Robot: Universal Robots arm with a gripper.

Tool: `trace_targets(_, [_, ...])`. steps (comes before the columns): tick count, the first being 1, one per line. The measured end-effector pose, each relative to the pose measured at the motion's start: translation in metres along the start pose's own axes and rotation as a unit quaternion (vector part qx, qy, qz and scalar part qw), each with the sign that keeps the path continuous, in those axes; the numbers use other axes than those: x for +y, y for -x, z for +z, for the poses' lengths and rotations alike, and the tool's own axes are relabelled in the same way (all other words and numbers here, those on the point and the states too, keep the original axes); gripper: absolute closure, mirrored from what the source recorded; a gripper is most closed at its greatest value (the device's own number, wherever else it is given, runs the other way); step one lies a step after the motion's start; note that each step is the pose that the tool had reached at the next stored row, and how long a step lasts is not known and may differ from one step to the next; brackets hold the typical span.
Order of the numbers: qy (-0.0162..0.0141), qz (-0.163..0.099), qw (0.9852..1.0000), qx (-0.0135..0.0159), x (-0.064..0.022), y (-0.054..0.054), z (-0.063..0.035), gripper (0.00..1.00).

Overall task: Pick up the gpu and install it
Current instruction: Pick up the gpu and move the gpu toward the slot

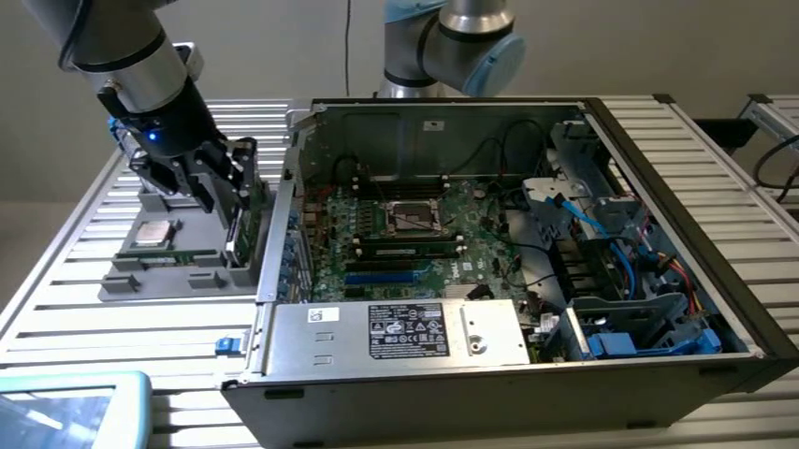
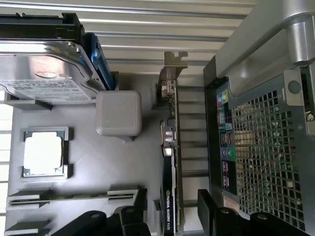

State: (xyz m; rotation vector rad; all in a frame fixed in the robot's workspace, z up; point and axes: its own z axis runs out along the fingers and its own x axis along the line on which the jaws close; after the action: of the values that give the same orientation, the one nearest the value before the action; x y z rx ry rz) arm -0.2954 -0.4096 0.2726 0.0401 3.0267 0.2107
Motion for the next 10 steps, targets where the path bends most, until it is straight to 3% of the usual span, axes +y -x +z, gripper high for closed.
trace_targets(5, [-0.0001,0.0,1.0,0.0,-0.0005,-0.0003,0.004,0.47])
trace_targets(6, [-0.0015,0.0,1.0,-0.0002,-0.0003,-0.0004,0.005,0.47])
trace_targets(10, [-0.0167,-0.002,0.9999,-0.0004,0.0062,-0.0009,0.0083,0.47])
